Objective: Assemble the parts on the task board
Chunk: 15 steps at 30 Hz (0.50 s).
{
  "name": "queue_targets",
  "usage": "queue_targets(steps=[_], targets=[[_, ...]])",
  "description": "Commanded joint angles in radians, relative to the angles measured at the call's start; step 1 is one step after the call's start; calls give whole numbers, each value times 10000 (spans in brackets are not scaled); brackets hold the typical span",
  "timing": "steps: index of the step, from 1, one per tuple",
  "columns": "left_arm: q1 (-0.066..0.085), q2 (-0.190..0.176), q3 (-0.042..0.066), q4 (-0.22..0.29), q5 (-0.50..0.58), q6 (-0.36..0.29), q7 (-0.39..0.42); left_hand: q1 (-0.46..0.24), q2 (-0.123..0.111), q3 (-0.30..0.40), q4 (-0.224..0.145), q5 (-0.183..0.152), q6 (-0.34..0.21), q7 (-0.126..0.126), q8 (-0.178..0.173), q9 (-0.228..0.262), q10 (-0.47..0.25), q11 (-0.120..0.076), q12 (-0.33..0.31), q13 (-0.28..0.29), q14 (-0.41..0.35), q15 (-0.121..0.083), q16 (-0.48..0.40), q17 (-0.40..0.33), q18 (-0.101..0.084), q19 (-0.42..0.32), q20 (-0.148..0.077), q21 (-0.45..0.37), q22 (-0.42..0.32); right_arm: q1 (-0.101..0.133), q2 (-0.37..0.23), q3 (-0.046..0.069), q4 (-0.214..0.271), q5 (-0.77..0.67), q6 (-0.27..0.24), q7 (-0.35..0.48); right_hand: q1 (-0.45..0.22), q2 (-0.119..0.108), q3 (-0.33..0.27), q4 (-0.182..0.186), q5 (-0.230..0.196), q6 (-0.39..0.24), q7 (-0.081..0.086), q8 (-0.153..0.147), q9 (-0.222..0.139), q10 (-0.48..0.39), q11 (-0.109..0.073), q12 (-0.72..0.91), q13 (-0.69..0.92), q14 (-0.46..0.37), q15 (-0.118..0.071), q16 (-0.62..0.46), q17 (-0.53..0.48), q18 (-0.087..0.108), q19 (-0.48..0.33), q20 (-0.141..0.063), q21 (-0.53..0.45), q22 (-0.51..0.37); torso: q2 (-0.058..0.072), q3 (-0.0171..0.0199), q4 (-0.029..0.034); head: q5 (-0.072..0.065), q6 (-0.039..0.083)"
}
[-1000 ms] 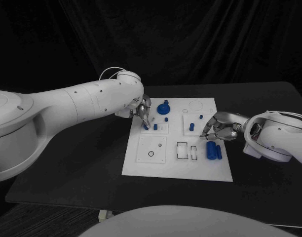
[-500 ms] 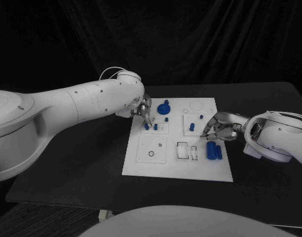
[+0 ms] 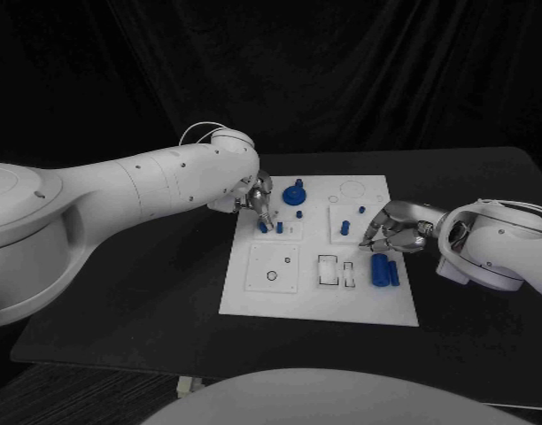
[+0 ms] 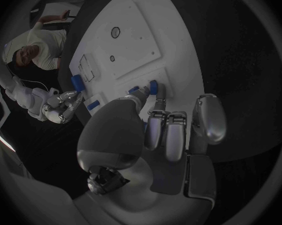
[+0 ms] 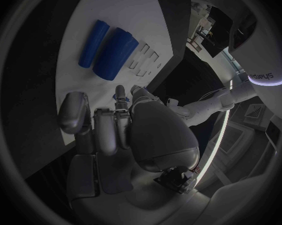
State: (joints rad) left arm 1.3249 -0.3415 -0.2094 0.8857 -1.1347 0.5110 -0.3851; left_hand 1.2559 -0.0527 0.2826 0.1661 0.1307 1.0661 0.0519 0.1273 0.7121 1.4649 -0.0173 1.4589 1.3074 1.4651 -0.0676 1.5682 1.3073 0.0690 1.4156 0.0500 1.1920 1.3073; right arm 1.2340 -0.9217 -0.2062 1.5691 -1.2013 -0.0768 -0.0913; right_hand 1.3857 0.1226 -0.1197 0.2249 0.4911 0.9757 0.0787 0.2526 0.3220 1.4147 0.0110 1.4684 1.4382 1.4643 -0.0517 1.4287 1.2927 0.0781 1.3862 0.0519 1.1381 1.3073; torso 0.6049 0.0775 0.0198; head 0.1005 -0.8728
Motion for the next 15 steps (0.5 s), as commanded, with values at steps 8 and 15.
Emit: queue_targets(steps=[8, 15], targets=[[-62, 16, -5, 64, 82, 247, -190, -423, 79, -305, 227, -128, -90, 167, -235, -167, 207, 136, -80, 1789, 1057, 129, 26, 2635, 75, -86, 52, -92, 1614, -30, -13, 5, 9, -12, 99, -98, 450, 324, 57, 13, 46, -50, 23, -57, -9, -8, -78, -304, -1376, 200, -70, -66, -9, 163, -69, 6, -62, 1338, -1, 1, 1, -9, 2], [-63, -3, -5, 108, 82, 223, -331, -470, 117, -362, 245, -21, -210, 205, -322, -215, 198, 165, -87, 1786, 1057, 152, 26, 2635, 79, -97, 74, -114, 1609, -33, -10, 5, 10, -12, 109, -97, 450, 324, 57, 13, 46, -50, 23, -57, -9, -8, -78, -304, -1376, 200, -70, -66, -9, 163, -69, 6, -62, 1338, -1, 0, 2, -13, 2]])
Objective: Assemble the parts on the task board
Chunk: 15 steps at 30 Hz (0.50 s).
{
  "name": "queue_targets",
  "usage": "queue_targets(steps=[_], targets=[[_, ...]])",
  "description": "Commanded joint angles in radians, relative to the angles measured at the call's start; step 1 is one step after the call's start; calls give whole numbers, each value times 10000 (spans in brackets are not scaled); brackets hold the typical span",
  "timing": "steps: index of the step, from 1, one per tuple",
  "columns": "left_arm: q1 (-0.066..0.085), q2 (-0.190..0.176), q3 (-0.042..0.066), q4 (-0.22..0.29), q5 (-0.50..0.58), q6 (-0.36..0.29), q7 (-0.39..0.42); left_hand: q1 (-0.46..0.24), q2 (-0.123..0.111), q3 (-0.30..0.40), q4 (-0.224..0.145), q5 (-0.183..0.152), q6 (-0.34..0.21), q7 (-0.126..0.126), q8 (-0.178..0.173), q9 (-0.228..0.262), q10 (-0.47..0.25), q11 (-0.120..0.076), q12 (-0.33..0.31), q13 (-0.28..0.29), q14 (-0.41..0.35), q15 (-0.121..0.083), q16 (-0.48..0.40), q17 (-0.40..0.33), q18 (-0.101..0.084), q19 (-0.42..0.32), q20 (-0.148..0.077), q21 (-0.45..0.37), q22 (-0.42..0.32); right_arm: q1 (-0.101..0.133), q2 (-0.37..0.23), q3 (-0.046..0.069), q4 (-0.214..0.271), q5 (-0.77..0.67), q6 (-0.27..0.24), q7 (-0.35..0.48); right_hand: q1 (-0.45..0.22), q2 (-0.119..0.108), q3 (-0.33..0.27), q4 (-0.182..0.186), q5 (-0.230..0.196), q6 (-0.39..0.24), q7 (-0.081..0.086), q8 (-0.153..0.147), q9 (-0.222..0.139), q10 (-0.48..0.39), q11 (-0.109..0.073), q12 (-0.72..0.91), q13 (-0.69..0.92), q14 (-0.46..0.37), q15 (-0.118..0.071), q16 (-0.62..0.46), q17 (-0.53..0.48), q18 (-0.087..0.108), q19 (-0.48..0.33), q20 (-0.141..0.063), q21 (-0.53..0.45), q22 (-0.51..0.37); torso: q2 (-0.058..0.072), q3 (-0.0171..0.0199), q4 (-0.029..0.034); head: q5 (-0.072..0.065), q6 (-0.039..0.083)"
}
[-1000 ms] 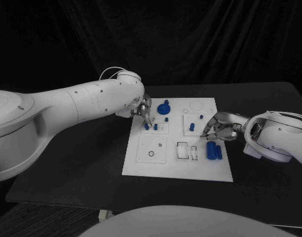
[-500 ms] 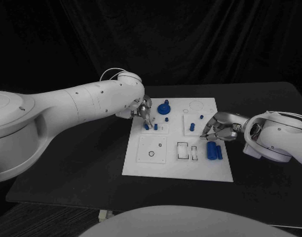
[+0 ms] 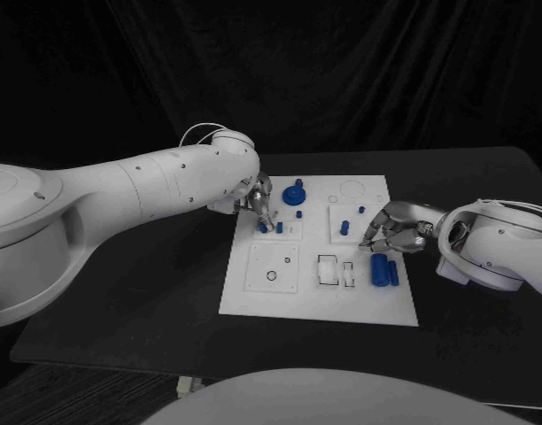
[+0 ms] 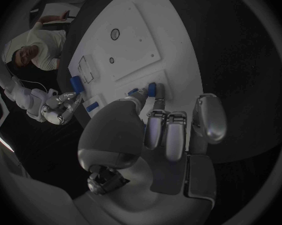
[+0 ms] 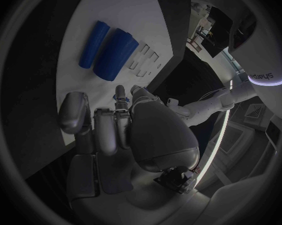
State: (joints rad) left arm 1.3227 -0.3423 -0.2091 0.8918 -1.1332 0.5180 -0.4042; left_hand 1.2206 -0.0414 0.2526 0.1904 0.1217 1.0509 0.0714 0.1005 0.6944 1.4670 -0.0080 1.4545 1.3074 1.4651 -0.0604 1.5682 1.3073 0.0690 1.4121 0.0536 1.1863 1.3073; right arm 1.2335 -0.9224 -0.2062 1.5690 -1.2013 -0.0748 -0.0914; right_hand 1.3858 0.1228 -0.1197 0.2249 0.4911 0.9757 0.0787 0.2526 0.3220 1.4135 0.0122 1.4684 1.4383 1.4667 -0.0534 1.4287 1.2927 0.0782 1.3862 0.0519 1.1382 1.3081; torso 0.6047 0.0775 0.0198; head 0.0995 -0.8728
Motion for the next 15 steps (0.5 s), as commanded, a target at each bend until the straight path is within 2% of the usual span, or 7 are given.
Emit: queue_targets(steps=[1, 5, 15], targets=[[-41, -3, -9, 55, 67, 157, -168, -117, 5, -63, 0, 80, -65, 12, -57, -39, 171, 73, -50, 1781, 1057, 82, 26, 2635, 79, -61, 40, -58, 1609, -29, -3, 5, 9, -12, 92, -97, 449, 323, 57, 13, 47, -50, 23, -57, -9, 4, -90, -304, -1376, 176, -53, -66, -10, 163, -69, 6, -62, 1330, 3, -1, 2, 9, 2], [-42, -42, -9, 86, 67, 188, -266, -188, 9, -128, 18, 226, -158, 54, -98, -48, 154, 109, -66, 1771, 1057, 108, 26, 2635, 84, -78, 63, -94, 1600, -33, -1, 5, 7, -12, 101, -96, 449, 323, 57, 13, 47, -50, 23, -57, -9, 4, -90, -304, -1376, 176, -53, -66, -10, 163, -69, 6, -62, 1330, 3, -1, 1, 20, 2], [-42, -123, -9, 159, 67, 168, -395, -347, 10, -273, 52, 258, -108, 40, 38, 132, 138, 115, -83, 1760, 1057, 128, 26, 2635, 91, -91, 91, -122, 1594, -45, 4, 5, 2, -12, 129, -99, 449, 315, 72, 14, 46, -56, 27, -60, -9, -1, -88, -309, -1385, 174, -52, -73, -18, 163, -68, 7, -72, 1329, 1, 0, 3, 14, 2]])
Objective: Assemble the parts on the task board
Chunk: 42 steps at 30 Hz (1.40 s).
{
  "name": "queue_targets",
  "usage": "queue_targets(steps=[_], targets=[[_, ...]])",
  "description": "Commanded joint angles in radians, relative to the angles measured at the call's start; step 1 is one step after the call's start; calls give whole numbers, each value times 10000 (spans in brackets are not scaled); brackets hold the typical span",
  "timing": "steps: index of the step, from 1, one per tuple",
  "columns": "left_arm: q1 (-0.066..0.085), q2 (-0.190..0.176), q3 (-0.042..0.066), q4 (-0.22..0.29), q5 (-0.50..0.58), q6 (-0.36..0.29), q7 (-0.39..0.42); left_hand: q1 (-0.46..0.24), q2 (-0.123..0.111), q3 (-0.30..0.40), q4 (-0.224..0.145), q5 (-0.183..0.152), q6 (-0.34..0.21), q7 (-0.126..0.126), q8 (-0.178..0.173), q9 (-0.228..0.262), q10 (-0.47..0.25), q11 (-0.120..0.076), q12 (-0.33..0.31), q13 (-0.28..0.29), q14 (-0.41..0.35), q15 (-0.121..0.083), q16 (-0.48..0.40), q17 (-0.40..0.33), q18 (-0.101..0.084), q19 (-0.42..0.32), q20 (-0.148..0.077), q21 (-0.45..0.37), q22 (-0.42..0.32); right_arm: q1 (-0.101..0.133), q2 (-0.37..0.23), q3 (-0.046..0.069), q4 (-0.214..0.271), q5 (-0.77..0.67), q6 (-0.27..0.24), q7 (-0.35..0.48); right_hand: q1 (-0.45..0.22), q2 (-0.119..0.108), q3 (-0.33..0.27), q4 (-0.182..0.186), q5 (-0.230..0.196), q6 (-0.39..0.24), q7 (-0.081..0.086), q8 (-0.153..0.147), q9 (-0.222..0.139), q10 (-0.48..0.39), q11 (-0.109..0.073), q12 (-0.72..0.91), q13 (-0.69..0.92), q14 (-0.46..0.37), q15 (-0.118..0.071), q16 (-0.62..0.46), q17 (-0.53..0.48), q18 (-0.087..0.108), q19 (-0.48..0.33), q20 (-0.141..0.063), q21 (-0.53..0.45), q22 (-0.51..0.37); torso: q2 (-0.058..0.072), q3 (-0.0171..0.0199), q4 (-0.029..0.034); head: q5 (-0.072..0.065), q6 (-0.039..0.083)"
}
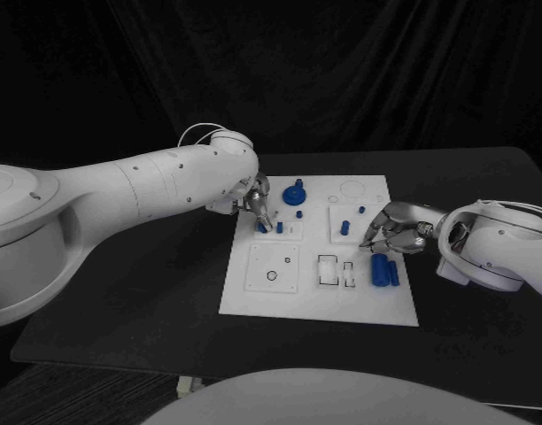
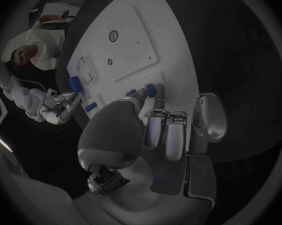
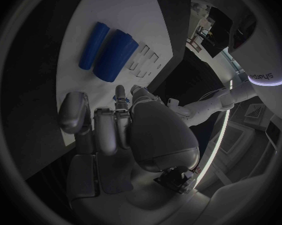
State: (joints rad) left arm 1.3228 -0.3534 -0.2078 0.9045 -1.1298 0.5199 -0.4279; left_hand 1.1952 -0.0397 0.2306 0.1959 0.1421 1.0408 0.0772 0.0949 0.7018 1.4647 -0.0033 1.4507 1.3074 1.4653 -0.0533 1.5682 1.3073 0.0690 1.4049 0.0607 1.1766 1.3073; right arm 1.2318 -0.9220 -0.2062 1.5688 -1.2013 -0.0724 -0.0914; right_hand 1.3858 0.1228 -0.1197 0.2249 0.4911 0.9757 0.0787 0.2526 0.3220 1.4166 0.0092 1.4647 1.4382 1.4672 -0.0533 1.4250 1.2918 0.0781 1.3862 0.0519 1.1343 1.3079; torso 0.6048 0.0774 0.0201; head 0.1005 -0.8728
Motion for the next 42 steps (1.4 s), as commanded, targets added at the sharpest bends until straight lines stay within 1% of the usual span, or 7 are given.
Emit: queue_targets(steps=[1, 2, 6, 16, 26, 40, 42], targets=[[-42, -17, -21, 42, 33, 141, -159, -102, 1, -87, -23, 55, -6, -33, 163, 167, 161, 58, -46, 1759, 1055, 53, 26, 2635, 93, -18, 20, -23, 1595, -30, 1, 5, 3, -12, 113, -102, 449, 314, 72, 14, 46, -56, 27, -60, -9, -31, -59, -272, -1385, 169, -53, -36, -8, 163, -68, 7, -34, 1330, 0, 1, 0, 6, 2], [-42, -22, -21, 51, 33, 133, -160, -117, 40, -169, -77, 60, -125, -53, 347, 500, 162, 46, -45, 1760, 1055, 41, 26, 2635, 97, -19, 16, -30, 1595, -31, 1, 5, 2, -12, 123, -106, 449, 314, 72, 14, 46, -56, 27, -60, -9, -31, -59, -272, -1385, 169, -53, -36, -8, 163, -68, 7, -34, 1330, 3, 1, -2, 15, 2], [-42, -38, -21, 72, 33, 150, -159, -156, 78, -279, -126, 65, -344, -53, 608, 952, 161, 38, -47, 1760, 1055, 35, 26, 2635, 97, -18, 12, -37, 1594, -37, 3, 5, -4, -12, 146, -118, 449, 314, 72, 14, 46, -56, 27, -60, -9, -31, -59, -272, -1385, 169, -53, -36, -8, 163, -68, 7, -34, 1330, 1, 1, -2, 3, 2], [-42, -77, -21, 103, 33, 252, -239, -487, 82, -504, 56, -45, -542, -35, 836, 1355, 172, 54, -31, 1771, 1055, 49, 26, 2635, 95, -11, 21, -35, 1596, -71, 15, 5, -37, -12, 178, -121, 443, 306, 73, 17, 43, -61, 30, -62, -10, -35, -57, -276, -1391, 169, -52, -37, -10, 166, -73, 7, -52, 1326, 0, 1, 0, 19, 2], [-41, -91, -21, 140, 34, 229, -138, -475, 190, -608, 88, 11, -390, -242, 1602, 2351, 224, -96, 31, 1813, 1055, -61, 26, 2635, 91, 35, -62, 22, 1611, -119, 34, 5, -71, -12, 210, -116, 443, 306, 73, 17, 43, -61, 30, -62, -10, -35, -57, -276, -1391, 169, -52, -37, -10, 166, -73, 7, -52, 1326, -2, 2, -1, 26, 2], [-41, -79, -21, 167, 34, 51, 151, -429, 137, -626, 123, 150, -72, -457, 2211, 3066, 305, -276, 118, 1872, 1055, -212, 26, 2635, 66, 123, -201, 153, 1644, -129, 27, 6, -95, -12, 235, -120, 438, 304, 82, 22, 43, -71, 32, -68, -12, -44, -54, -284, -1407, 164, -50, -47, -26, 170, -81, 8, -79, 1319, -1, 1, -5, 32, 2], [-41, -76, -21, 169, 34, 31, 184, -425, 124, -636, 151, 146, -77, -514, 2494, 3458, 315, -320, 123, 1877, 1055, -253, 26, 2635, 62, 134, -241, 162, 1646, -130, 30, 6, -99, -12, 242, -120, 438, 304, 82, 22, 43, -71, 32, -68, -12, -44, -54, -284, -1407, 164, -50, -47, -26, 170, -81, 8, -79, 1319, -1, 0, -6, 39, 2]])
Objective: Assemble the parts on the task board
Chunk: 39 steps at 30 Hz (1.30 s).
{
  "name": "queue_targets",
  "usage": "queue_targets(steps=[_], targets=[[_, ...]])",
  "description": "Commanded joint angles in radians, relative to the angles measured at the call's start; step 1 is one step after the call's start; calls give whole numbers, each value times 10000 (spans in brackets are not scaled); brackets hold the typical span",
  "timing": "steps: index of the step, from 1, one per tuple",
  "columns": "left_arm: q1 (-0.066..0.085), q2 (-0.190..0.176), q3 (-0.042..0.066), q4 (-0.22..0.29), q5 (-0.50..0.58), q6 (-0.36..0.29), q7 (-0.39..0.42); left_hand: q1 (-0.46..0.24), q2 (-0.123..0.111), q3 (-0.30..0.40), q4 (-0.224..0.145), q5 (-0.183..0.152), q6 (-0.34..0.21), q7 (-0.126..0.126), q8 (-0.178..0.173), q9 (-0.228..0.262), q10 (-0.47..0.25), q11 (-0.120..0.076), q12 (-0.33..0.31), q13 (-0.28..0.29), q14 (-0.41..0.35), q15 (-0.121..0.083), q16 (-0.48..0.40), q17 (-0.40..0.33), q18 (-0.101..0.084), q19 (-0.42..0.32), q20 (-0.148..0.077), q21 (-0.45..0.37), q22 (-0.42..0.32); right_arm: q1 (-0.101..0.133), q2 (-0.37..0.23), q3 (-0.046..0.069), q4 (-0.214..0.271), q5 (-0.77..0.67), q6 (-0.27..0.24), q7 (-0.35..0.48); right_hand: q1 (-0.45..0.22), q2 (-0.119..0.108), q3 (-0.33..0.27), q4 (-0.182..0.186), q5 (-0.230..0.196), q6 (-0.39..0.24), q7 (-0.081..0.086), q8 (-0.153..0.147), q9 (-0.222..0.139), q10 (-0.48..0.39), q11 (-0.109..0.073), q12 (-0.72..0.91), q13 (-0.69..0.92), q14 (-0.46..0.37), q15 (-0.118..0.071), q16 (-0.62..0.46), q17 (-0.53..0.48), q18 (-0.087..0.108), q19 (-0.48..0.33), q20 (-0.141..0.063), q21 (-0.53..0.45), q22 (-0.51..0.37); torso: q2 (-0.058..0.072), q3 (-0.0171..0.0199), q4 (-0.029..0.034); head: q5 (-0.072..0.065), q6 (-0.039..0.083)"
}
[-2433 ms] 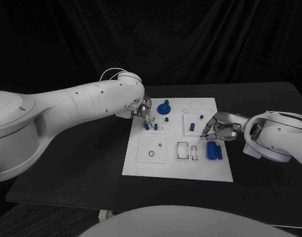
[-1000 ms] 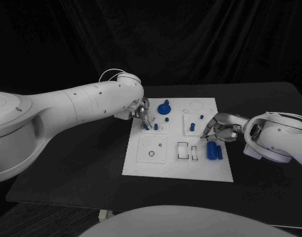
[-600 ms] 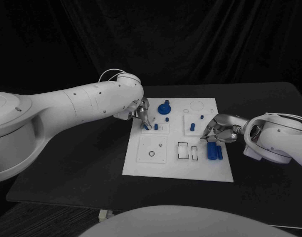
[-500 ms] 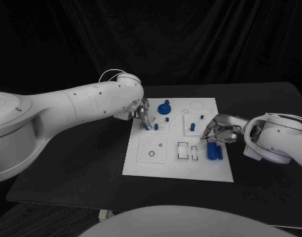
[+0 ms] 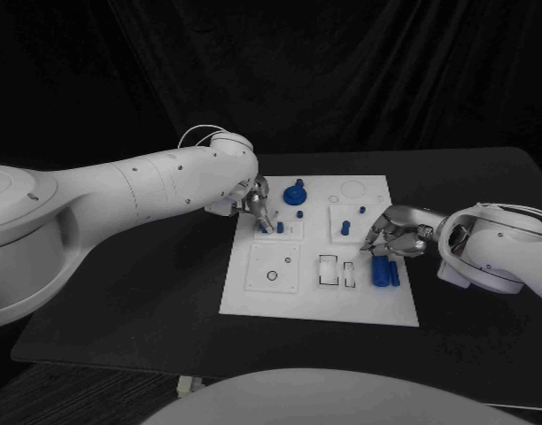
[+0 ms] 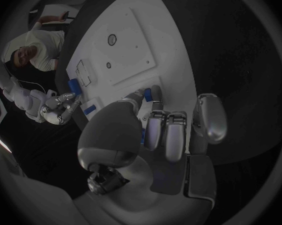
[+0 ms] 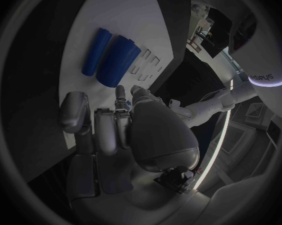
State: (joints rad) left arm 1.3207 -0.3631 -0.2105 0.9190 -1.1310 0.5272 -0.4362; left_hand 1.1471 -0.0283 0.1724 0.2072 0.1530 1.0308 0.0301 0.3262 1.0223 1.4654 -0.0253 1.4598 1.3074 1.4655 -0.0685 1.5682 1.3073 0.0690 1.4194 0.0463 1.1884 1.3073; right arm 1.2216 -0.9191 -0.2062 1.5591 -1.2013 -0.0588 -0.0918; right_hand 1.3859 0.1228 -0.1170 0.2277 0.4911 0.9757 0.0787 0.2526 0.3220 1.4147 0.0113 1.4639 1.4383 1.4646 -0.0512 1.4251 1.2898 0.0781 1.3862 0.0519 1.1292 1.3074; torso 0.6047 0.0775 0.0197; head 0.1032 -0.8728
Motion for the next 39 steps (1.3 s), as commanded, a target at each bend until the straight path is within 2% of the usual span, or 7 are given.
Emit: queue_targets(steps=[1, 4, 19, 38, 39], targets=[[-20, 24, 5, 26, 46, -59, 290, 68, 6, -52, 40, 39, 9, -56, 263, 378, 315, -113, 39, 1882, 1053, -111, 26, 2635, 60, -6, -109, 53, 1648, -28, 1, 6, -5, -12, 111, -116, 438, 304, 55, -6, 43, -71, 32, -67, -12, -25, -74, -276, -1408, 191, -71, -48, -6, 170, -81, 8, -27, 1324, 2, -1, 1, 9, 2], [-20, 24, 5, 31, 46, -85, 342, 81, -8, -53, 55, 41, 9, -93, 448, 646, 333, -143, 56, 1894, 1053, -135, 26, 2635, 56, 6, -132, 69, 1653, -28, 3, 6, -15, -12, 121, -117, 438, 304, 55, -6, 43, -71, 32, -67, -12, -25, -74, -276, -1408, 191, -71, -48, -6, 170, -81, 8, -27, 1324, 3, 2, 3, 3, 2], [-20, 38, 5, 39, 46, -126, 281, -32, -97, -143, 175, -44, -32, -117, 684, 1042, 354, -170, 75, 1908, 1053, -163, 26, 2635, 50, 26, -165, 93, 1659, -30, -12, 6, -13, -12, 140, -125, 435, 301, 62, -4, 43, -77, 35, -70, -12, -37, -73, -287, -1427, 180, -69, -67, -39, 181, -104, 9, -88, 1307, 3, 1, 1, 15, 2], [-19, -35, 5, 72, 45, -142, -101, -304, -172, -333, 477, -354, -215, -72, 736, 1337, 301, -139, -4, 1857, 1053, -148, 26, 2635, 61, -3, -161, 8, 1638, -34, 5, 6, -12, -12, 158, -123, 428, 291, 64, 0, 40, -81, 38, -72, -13, -45, -70, -294, -1438, 177, -66, -72, -45, 183, -109, 11, -104, 1303, 3, -2, 6, 30, 2], [-19, -38, 5, 77, 45, -147, -101, -249, -150, -309, 486, -166, -280, -71, 719, 1385, 302, -136, -3, 1858, 1053, -143, 26, 2635, 60, -1, -158, 11, 1639, -34, 6, 6, -12, -12, 161, -124, 428, 291, 64, 0, 40, -81, 38, -72, -13, -45, -70, -294, -1438, 177, -66, -72, -45, 183, -109, 11, -104, 1303, 3, -2, 1, 36, 2]])
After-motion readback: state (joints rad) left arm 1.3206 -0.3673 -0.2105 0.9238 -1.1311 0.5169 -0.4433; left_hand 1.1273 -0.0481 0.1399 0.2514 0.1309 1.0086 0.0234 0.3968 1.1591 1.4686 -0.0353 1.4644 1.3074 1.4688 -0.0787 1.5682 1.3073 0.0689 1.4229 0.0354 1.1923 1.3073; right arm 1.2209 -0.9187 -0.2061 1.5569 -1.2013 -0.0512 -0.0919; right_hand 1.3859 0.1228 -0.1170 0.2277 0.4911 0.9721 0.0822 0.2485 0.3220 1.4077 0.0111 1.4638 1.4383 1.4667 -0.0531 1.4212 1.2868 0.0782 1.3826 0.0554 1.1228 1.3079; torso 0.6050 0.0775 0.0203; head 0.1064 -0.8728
